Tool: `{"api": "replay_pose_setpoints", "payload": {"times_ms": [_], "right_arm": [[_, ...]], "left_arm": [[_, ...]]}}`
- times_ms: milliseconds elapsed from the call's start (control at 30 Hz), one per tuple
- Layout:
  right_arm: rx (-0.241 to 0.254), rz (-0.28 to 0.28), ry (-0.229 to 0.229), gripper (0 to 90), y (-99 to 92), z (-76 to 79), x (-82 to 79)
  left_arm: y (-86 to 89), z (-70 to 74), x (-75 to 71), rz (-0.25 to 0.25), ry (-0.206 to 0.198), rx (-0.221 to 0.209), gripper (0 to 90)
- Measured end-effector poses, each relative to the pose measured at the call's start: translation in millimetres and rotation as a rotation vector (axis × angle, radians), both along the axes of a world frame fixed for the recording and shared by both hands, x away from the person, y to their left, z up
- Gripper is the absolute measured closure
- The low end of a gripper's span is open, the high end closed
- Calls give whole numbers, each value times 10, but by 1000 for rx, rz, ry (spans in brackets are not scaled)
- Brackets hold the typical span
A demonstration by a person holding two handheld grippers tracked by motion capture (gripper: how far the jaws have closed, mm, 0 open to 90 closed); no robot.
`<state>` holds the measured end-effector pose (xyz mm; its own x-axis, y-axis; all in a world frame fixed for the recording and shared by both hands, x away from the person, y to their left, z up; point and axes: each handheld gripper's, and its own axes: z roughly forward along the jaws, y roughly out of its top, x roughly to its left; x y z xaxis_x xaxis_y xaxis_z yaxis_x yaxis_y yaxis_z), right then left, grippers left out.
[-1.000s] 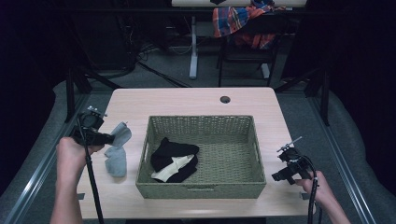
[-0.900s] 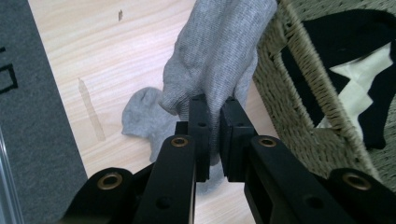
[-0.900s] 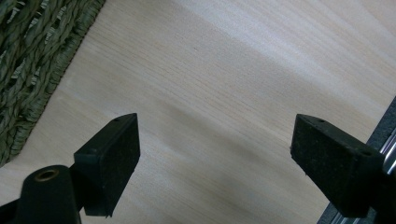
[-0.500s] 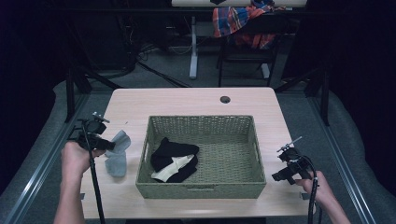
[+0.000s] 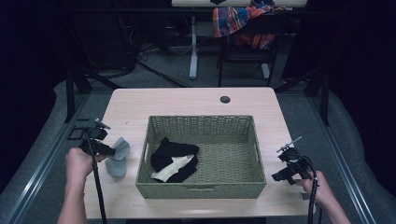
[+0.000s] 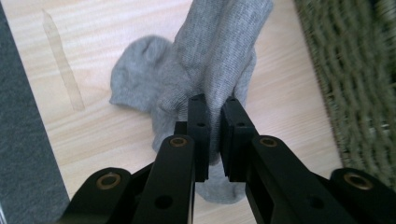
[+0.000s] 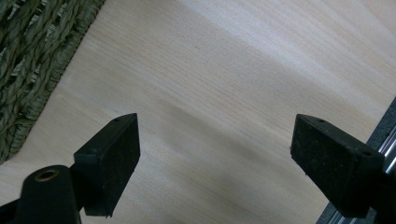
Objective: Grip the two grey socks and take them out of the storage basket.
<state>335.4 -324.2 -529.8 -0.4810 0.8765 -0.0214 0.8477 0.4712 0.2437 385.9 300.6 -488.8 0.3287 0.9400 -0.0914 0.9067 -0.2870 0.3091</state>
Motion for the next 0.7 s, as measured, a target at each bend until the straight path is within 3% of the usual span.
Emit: {"api": "replay_pose_setpoints", "payload": {"times_ms": [467,567,700], "right_arm": [[-10,6,0,155,3,-2,-2],[7,-12,-16,155,14,-19,-14],[4,0,0,155,-3,-4,-3]], "left_arm": [[-45,-200,43,2,38,38,830],[-51,-236,53,2,50,47,826],[-53,-286,63,7,52,56,823]]}}
